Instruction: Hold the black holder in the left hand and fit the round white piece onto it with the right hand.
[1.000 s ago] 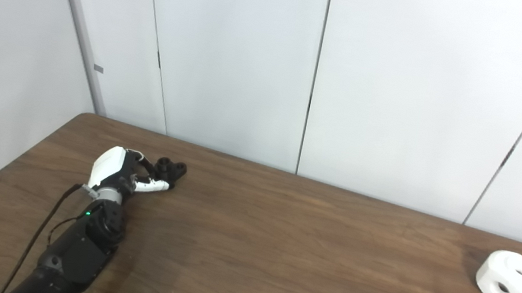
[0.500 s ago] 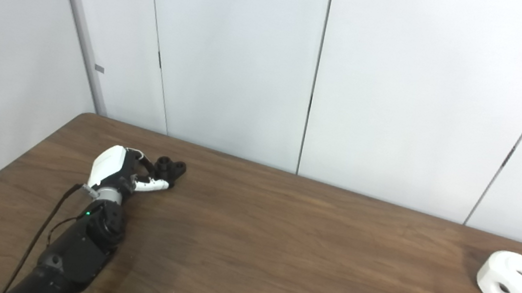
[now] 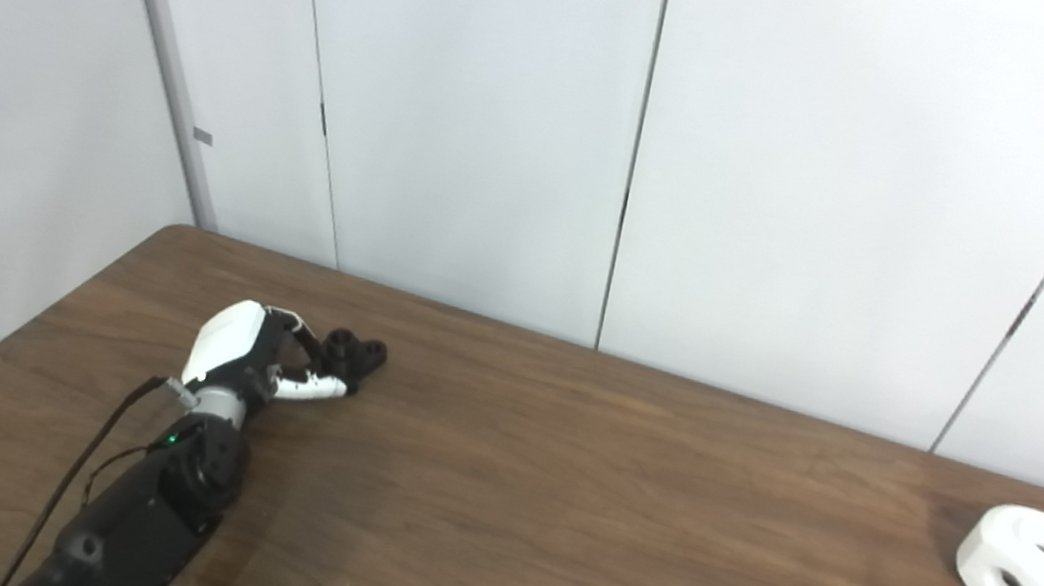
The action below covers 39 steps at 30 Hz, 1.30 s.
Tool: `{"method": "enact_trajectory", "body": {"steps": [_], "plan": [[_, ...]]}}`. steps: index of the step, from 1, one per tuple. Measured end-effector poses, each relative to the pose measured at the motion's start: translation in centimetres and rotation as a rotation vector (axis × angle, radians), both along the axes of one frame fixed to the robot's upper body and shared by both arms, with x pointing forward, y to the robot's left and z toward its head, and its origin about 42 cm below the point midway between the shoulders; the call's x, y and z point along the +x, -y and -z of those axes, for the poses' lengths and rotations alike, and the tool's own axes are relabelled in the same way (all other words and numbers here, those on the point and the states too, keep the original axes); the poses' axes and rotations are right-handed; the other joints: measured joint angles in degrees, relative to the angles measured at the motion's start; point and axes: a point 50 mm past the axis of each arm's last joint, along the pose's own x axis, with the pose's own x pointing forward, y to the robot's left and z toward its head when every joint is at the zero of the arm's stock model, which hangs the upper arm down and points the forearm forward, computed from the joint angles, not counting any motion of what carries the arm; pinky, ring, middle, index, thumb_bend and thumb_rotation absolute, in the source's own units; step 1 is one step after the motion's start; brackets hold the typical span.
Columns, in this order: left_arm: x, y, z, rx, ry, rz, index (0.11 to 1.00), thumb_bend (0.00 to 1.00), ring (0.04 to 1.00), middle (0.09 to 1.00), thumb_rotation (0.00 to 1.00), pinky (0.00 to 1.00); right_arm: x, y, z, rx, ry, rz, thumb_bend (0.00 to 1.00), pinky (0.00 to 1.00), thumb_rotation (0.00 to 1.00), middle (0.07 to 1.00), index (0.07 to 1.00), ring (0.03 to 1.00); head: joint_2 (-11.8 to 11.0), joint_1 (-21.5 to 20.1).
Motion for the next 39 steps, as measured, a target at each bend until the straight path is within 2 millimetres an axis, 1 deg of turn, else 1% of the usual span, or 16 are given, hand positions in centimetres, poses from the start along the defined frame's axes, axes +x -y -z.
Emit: {"method": "enact_trajectory", "body": {"steps": [5, 8, 14, 17, 23, 24, 29, 31, 33, 36, 39], "plan": [[-1.0, 1.8, -0.1, 0.007, 0.001, 0.069, 0.486, 0.52, 0.868, 0.769, 0.04, 0.99, 0.0, -0.1, 0.0, 0.005, 0.001, 0.003, 0.56, 1.00, 1.00, 0.979, 1.000, 1.000, 0.35, -1.23], [-1.5, 2.8, -0.3, -0.004, 0.004, 0.104, 0.486, 0.52, 0.876, 0.777, 0.04, 1.00, 0.0, -0.3, 0.0, 0.008, 0.001, 0.011, 0.55, 1.00, 1.00, 0.976, 1.000, 1.000, 0.44, -1.58], [-3.1, 5.6, -0.3, -0.003, -0.004, 0.207, 0.486, 0.52, 0.875, 0.771, 0.04, 1.00, 0.0, -0.6, 0.0, 0.005, 0.002, 0.012, 0.55, 1.00, 1.00, 0.974, 1.000, 1.000, 1.49, -4.92], [-3.9, 6.5, -0.4, -0.006, -0.003, 0.250, 0.486, 0.52, 0.865, 0.765, 0.04, 1.00, 0.0, -0.7, 0.0, 0.001, 0.002, 0.013, 0.55, 1.00, 1.00, 0.971, 1.000, 1.000, 2.11, -6.68], [-5.9, 8.4, -0.2, 0.030, 0.006, 0.335, 0.485, 0.52, 0.855, 0.764, 0.04, 1.00, -0.1, -1.4, -0.1, -0.014, 0.002, 0.019, 0.58, 1.00, 1.00, 0.959, 1.000, 0.975, 3.43, -9.58], [-6.3, 8.8, -0.2, 0.045, 0.009, 0.354, 0.485, 0.52, 0.858, 0.767, 0.05, 1.00, -0.1, -1.6, -0.1, -0.012, 0.000, 0.021, 0.58, 1.00, 1.00, 0.959, 1.000, 0.974, 3.95, -10.19], [-7.7, 10.6, -0.2, 0.088, 0.025, 0.437, 0.485, 0.52, 0.864, 0.773, 0.05, 1.00, -0.1, -2.4, -0.4, -0.019, -0.007, 0.020, 0.60, 1.00, 1.00, 0.956, 1.000, 0.976, 4.66, -10.99], [-8.1, 11.1, -0.2, 0.101, 0.027, 0.463, 0.485, 0.52, 0.865, 0.775, 0.05, 1.00, -0.1, -2.6, -0.5, -0.028, -0.014, 0.019, 0.61, 1.00, 1.00, 0.954, 1.000, 0.979, 5.36, -11.60], [-8.6, 11.5, -0.2, 0.098, 0.028, 0.478, 0.485, 0.52, 0.868, 0.776, 0.05, 1.00, -0.1, -2.7, -0.6, -0.033, -0.015, 0.023, 0.62, 1.00, 1.00, 0.949, 1.000, 0.973, 6.06, -12.57], [-9.3, 12.4, 0.1, 0.082, 0.029, 0.511, 0.485, 0.52, 0.867, 0.772, 0.04, 1.00, -0.1, -2.7, -0.8, -0.044, -0.019, 0.030, 0.65, 1.00, 1.00, 0.944, 1.000, 0.967, 6.59, -13.27], [-10.0, 13.4, 0.2, 0.073, 0.037, 0.537, 0.485, 0.52, 0.869, 0.774, 0.05, 1.00, -0.2, -2.8, -1.1, -0.041, -0.027, 0.032, 0.65, 1.00, 1.00, 0.945, 0.999, 0.973, 6.94, -13.63]]}}
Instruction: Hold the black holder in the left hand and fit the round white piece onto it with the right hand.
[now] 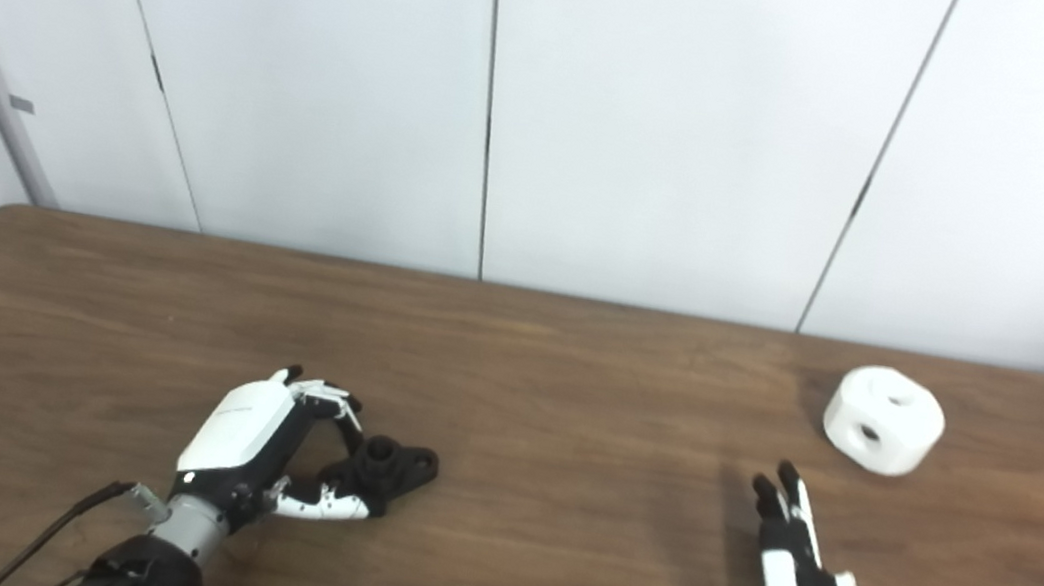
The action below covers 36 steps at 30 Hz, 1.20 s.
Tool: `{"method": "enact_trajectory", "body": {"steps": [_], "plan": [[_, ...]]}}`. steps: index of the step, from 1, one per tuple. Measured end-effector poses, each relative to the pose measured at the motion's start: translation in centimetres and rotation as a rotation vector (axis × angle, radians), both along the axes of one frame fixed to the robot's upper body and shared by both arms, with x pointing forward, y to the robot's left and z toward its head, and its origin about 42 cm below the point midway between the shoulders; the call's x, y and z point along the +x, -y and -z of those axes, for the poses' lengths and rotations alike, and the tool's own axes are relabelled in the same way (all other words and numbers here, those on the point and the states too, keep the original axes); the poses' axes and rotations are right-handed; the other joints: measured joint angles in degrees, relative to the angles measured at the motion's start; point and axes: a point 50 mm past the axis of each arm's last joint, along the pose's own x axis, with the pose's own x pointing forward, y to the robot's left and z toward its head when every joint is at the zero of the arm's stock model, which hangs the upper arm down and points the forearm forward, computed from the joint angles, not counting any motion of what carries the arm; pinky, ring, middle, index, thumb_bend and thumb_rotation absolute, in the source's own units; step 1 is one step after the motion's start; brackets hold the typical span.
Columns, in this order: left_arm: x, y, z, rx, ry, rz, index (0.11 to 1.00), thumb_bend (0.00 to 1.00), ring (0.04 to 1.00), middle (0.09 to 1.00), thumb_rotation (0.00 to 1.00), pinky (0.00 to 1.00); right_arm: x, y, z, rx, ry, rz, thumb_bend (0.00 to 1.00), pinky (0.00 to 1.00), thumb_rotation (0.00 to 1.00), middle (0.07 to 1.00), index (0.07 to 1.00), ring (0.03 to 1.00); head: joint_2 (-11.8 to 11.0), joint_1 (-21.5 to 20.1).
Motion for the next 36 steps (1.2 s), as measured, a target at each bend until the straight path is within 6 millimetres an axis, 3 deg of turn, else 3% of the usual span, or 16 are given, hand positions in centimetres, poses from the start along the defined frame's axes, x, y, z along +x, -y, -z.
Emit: {"method": "enact_trajectory", "body": {"steps": [6, 14, 31, 36], "plan": [[-1.6, 2.3, 0.2, -0.017, -0.019, 0.064, 0.485, 0.52, 0.871, 0.777, 0.05, 1.00, -0.2, 0.1, -0.5, 0.000, -0.005, 0.008, 0.65, 1.00, 1.00, 0.956, 1.000, 0.980, 1.67, -1.32], [-4.2, 4.0, 0.7, -0.034, -0.029, 0.120, 0.485, 0.52, 0.867, 0.772, 0.05, 1.00, -0.4, 0.2, -1.7, 0.000, 0.002, 0.018, 0.66, 1.00, 1.00, 0.949, 1.000, 0.973, 2.99, -2.20], [-6.7, 5.6, 1.6, -0.048, -0.021, 0.164, 0.486, 0.52, 0.868, 0.773, 0.05, 1.00, -0.4, 1.2, -2.2, -0.016, -0.017, 0.050, 0.64, 1.00, 1.00, 0.943, 0.994, 0.961, 4.48, -4.74], [-6.9, 5.7, 1.8, -0.055, -0.019, 0.165, 0.485, 0.52, 0.872, 0.775, 0.05, 1.00, -0.2, 1.8, -2.5, -0.019, -0.007, 0.056, 0.58, 1.00, 0.96, 0.966, 1.000, 0.998, 4.48, -7.10]]}}
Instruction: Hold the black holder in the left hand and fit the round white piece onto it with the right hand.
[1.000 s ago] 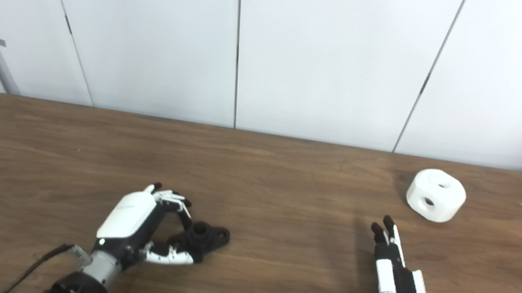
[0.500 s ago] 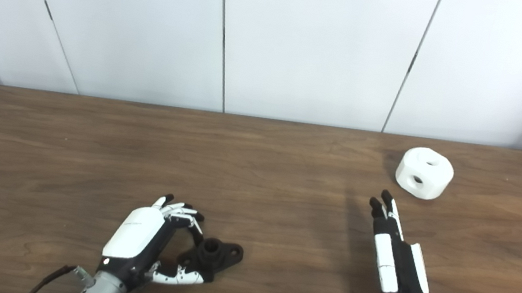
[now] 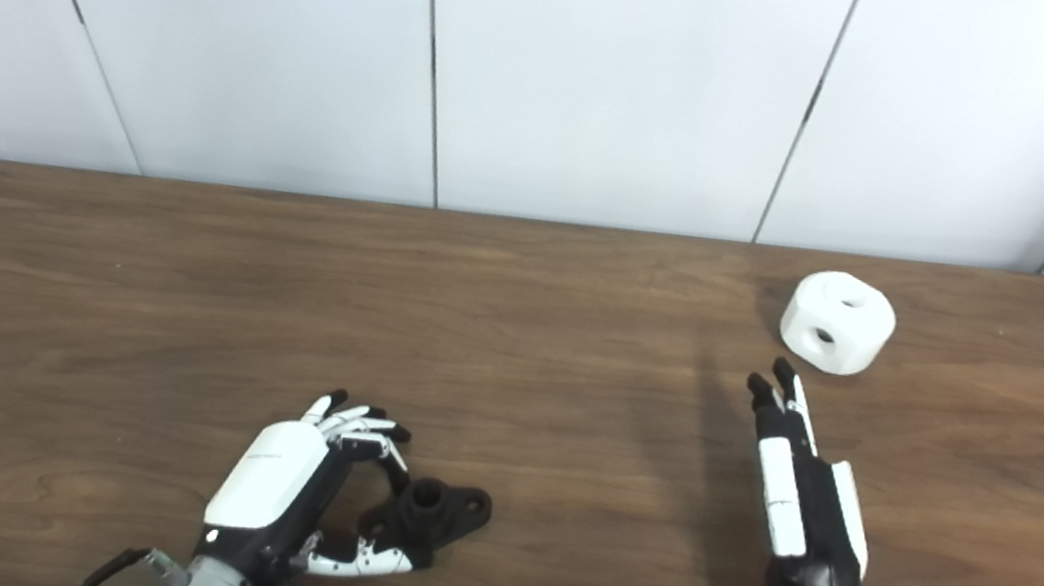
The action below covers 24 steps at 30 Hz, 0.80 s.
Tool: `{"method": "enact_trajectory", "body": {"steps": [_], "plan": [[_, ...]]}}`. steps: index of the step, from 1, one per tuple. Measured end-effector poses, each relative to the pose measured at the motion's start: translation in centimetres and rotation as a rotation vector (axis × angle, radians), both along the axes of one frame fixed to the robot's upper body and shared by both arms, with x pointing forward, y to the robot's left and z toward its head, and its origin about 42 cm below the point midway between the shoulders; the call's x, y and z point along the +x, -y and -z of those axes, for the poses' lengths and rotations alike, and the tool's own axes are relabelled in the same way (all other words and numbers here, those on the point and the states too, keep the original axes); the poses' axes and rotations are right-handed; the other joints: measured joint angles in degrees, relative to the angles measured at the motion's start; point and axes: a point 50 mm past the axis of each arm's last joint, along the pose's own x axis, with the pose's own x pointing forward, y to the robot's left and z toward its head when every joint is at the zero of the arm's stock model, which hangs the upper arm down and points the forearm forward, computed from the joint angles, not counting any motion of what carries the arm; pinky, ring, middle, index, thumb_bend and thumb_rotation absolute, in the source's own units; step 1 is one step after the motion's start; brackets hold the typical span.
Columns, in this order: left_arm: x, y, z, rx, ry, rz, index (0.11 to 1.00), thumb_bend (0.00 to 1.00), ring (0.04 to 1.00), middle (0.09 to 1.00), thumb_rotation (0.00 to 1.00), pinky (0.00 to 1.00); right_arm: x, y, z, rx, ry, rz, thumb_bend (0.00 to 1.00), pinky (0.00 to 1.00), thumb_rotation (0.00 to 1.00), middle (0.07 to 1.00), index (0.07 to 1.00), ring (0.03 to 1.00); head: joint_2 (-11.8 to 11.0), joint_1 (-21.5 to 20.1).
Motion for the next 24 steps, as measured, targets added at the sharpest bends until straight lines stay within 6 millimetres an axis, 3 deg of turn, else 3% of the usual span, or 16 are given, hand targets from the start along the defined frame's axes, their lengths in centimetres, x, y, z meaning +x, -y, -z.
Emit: {"method": "enact_trajectory", "body": {"steps": [4, 9, 12, 17, 24], "plan": [[0.0, -0.1, 0.1, -0.002, 0.001, 0.006, 0.486, 0.52, 0.877, 0.780, 0.05, 1.00, 0.7, 0.7, -0.8, -0.064, 0.005, 0.015, 0.63, 1.00, 0.89, 0.947, 0.986, 0.961, -0.35, -3.70], [-0.1, -0.2, 0.1, -0.003, 0.004, 0.011, 0.486, 0.52, 0.864, 0.772, 0.04, 1.00, 2.2, 1.5, -3.1, -0.249, 0.037, 0.077, 0.66, 0.90, 0.76, 0.918, 0.925, 0.914, -0.53, -5.20], [-0.1, -0.2, 0.1, -0.003, 0.006, 0.012, 0.486, 0.52, 0.861, 0.773, 0.05, 0.99, 3.1, 2.7, -4.7, -0.347, 0.035, 0.133, 0.72, 0.92, 0.63, 0.906, 0.860, 0.911, -0.70, -6.87], [-0.1, -0.4, 0.1, -0.003, 0.007, 0.011, 0.486, 0.52, 0.863, 0.772, 0.04, 1.00, 4.7, 4.4, -7.2, -0.429, 0.064, 0.203, 0.79, 0.94, 0.50, 0.911, 0.785, 0.935, -1.23, -10.47], [-0.1, -0.9, 0.1, -0.001, 0.014, 0.022, 0.485, 0.52, 0.847, 0.762, 0.04, 0.97, 7.2, 6.4, -10.2, -0.597, 0.107, 0.234, 0.84, 0.93, 0.42, 0.947, 0.783, 0.953, -1.58, -12.76]]}}
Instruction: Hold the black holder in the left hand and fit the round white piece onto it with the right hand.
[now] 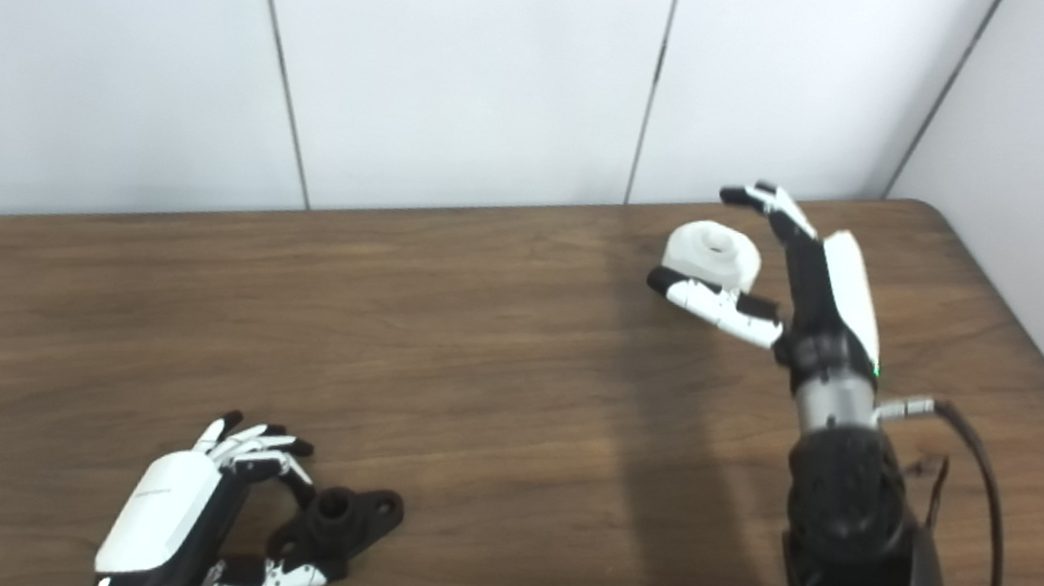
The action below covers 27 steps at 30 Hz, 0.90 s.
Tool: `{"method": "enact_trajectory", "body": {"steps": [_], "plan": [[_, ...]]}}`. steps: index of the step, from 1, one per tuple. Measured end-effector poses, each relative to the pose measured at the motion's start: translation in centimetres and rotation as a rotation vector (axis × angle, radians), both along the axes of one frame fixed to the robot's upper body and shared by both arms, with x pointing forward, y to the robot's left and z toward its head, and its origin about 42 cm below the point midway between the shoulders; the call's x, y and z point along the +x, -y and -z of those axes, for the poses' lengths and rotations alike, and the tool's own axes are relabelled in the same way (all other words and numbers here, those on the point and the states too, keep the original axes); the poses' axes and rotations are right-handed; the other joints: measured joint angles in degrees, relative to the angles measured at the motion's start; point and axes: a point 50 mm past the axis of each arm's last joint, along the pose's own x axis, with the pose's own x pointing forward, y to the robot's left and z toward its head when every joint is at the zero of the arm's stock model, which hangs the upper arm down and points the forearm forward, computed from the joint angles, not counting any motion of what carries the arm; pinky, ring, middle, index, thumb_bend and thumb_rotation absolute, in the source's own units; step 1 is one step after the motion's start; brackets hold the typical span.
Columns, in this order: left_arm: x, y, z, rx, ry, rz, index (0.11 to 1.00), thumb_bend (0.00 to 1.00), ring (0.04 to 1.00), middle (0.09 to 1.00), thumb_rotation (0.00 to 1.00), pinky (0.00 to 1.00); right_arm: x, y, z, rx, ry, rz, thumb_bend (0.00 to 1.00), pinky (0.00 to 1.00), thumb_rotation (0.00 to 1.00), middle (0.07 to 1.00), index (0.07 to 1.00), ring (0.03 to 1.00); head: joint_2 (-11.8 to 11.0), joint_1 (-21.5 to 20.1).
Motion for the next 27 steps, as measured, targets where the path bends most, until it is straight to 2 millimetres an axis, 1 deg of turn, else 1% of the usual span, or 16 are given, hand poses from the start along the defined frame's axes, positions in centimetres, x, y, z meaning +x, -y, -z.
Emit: {"method": "enact_trajectory", "body": {"steps": [2, 3, 5, 7, 9, 13, 20, 22, 27], "plan": [[0.0, -0.1, 0.0, 0.002, 0.000, 0.001, 0.485, 0.52, 0.843, 0.760, 0.04, 0.96, 1.0, 0.8, -0.3, -0.045, -0.023, 0.010, 0.87, 0.93, 0.41, 0.964, 0.782, 0.975, -0.09, -0.53], [0.1, -0.2, 0.0, 0.003, 0.000, 0.001, 0.485, 0.52, 0.841, 0.758, 0.04, 0.95, 1.5, 1.1, -0.5, -0.060, -0.033, 0.016, 0.89, 0.96, 0.40, 0.976, 0.779, 0.990, -0.09, -0.62], [0.1, -0.3, 0.0, 0.004, 0.000, 0.001, 0.485, 0.52, 0.839, 0.756, 0.04, 0.95, 2.2, 1.5, -0.9, -0.087, -0.038, 0.024, 0.91, 0.99, 0.37, 0.989, 0.769, 0.998, -0.18, -0.97], [0.1, -0.3, -0.1, 0.006, 0.002, 0.003, 0.485, 0.52, 0.837, 0.754, 0.04, 0.95, 3.3, 2.0, -1.1, -0.112, -0.052, 0.032, 0.94, 1.00, 0.34, 0.998, 0.763, 1.000, -0.18, -0.97], [0.1, -0.4, -0.1, 0.008, 0.002, 0.004, 0.485, 0.52, 0.837, 0.754, 0.04, 0.95, 4.4, 2.7, -1.2, -0.137, -0.085, 0.038, 0.96, 1.00, 0.33, 1.000, 0.764, 1.000, -0.35, -1.32], [0.1, -0.5, -0.1, 0.009, 0.004, 0.005, 0.485, 0.52, 0.834, 0.753, 0.04, 0.95, 5.9, 3.5, -1.4, -0.199, -0.151, 0.042, 0.98, 1.00, 0.34, 1.000, 0.794, 1.000, -0.44, -1.59], [0.2, -0.6, -0.1, 0.012, 0.000, 0.007, 0.485, 0.52, 0.831, 0.750, 0.04, 0.94, 8.1, 4.8, -0.4, -0.301, -0.327, 0.051, 1.00, 1.00, 0.35, 1.000, 0.818, 1.000, -0.44, -1.67], [0.1, -0.7, -0.1, 0.012, -0.001, 0.004, 0.485, 0.52, 0.833, 0.750, 0.04, 0.95, 8.6, 5.3, -0.5, -0.329, -0.362, 0.058, 1.00, 1.00, 0.37, 1.000, 0.835, 1.000, -0.44, -1.67], [0.1, -0.8, -0.1, 0.013, -0.002, 0.002, 0.485, 0.52, 0.833, 0.749, 0.04, 0.95, 9.5, 5.9, -0.8, -0.395, -0.452, 0.077, 1.00, 1.00, 0.37, 1.000, 0.841, 1.000, -0.44, -1.67]]}}
